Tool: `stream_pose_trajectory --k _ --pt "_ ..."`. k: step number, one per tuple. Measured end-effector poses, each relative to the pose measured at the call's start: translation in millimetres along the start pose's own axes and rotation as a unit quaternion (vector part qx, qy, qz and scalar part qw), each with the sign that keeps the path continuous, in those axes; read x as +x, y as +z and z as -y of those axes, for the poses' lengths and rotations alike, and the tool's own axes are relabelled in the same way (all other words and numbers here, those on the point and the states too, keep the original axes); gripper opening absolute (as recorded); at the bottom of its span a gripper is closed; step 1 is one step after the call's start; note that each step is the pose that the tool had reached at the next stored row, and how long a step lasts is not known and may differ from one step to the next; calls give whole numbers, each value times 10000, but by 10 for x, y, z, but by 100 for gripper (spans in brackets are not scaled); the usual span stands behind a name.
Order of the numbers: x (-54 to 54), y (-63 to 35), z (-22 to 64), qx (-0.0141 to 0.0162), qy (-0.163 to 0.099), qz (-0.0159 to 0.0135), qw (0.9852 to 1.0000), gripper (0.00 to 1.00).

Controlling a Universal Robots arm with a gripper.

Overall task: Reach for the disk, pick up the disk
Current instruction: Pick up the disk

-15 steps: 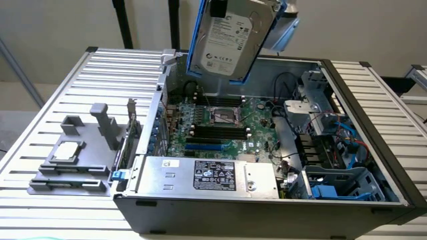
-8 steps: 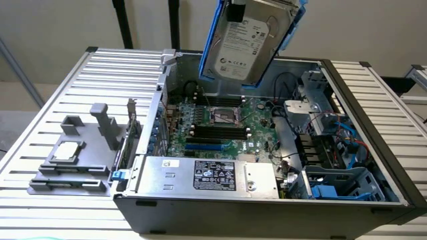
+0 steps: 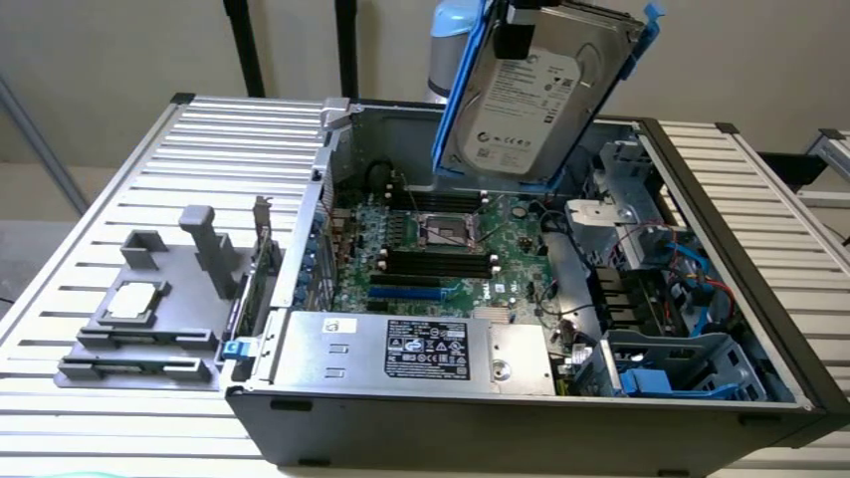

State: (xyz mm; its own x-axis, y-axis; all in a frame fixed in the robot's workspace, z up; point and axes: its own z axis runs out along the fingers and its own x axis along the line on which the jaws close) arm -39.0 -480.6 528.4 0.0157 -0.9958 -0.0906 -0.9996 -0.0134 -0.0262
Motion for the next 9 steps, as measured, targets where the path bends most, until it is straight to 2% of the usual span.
stream_pose_trajectory --k 5,9 --pt "116 -2 82 189 -17 0 9998 33" --pt "209 -4 140 327 -30 -2 9995 33"
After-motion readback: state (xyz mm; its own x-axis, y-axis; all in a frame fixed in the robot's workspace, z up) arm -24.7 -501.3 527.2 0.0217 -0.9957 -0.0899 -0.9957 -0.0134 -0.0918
